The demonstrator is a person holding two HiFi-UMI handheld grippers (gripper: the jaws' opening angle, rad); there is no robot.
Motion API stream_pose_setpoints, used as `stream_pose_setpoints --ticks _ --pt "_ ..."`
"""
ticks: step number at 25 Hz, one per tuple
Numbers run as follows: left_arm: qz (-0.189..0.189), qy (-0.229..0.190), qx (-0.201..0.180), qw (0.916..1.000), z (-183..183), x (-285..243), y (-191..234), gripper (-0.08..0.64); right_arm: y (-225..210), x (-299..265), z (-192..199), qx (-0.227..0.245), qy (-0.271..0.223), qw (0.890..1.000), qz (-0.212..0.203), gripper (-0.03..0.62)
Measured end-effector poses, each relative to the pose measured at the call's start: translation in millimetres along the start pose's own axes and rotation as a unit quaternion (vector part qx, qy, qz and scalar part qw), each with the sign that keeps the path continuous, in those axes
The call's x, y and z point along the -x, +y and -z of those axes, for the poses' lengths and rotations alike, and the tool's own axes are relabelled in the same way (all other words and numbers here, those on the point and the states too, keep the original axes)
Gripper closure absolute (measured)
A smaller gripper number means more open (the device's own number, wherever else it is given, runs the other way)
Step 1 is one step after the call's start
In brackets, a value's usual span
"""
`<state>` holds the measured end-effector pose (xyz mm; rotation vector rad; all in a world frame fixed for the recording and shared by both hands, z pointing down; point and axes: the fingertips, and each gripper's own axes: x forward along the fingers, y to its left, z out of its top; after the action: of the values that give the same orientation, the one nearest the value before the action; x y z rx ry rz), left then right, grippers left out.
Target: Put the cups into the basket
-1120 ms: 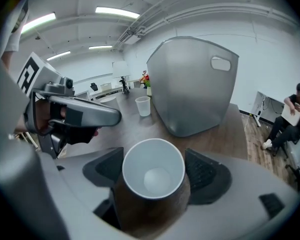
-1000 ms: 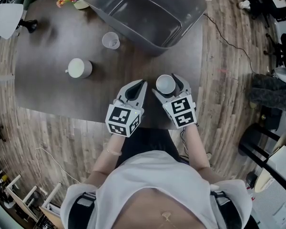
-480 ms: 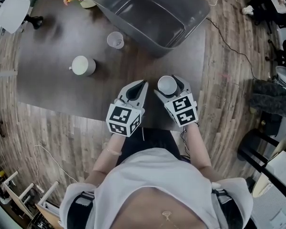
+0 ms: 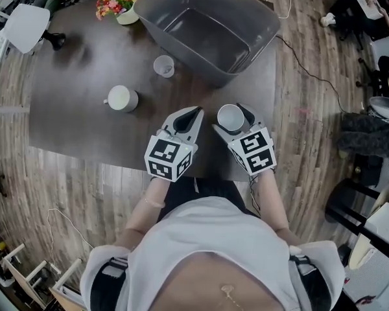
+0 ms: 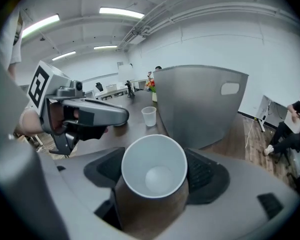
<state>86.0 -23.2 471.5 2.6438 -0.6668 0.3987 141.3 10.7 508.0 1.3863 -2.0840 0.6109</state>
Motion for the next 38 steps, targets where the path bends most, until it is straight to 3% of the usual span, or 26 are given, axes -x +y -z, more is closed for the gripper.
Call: stream_pose_setpoints --ticks 4,9,15,27,38 --pt "0.005 -0.008 -0.011 0.9999 -14.8 4.4 2.7 0.549 2.5 9.1 -23.0 -0.001 -0.014 1.000 -0.002 0.219" --pt "0.021 -0.013 -0.025 0.9994 -30.7 10.5 1.1 0.549 11.1 21.4 -45.0 0.034 -0.005 0.999 -0.008 0.219" --pt "0.036 -0.020 -0.037 0.9985 -51.8 18.2 3.2 0.549 25.7 37.4 -68.9 0.070 0.005 0.997 -0.033 0.219" --pt "0.044 -0.032 -0.057 0.9969 -73.1 31.8 6.9 0.549 49.9 49.1 -107.8 0.086 -0.013 0.991 -0.102 0.219" --pt "0.047 -0.055 -0.084 0.9939 -117.7 35.6 26.0 0.549 49.6 47.2 -168.0 0.134 -0.032 0.981 -0.134 0.219"
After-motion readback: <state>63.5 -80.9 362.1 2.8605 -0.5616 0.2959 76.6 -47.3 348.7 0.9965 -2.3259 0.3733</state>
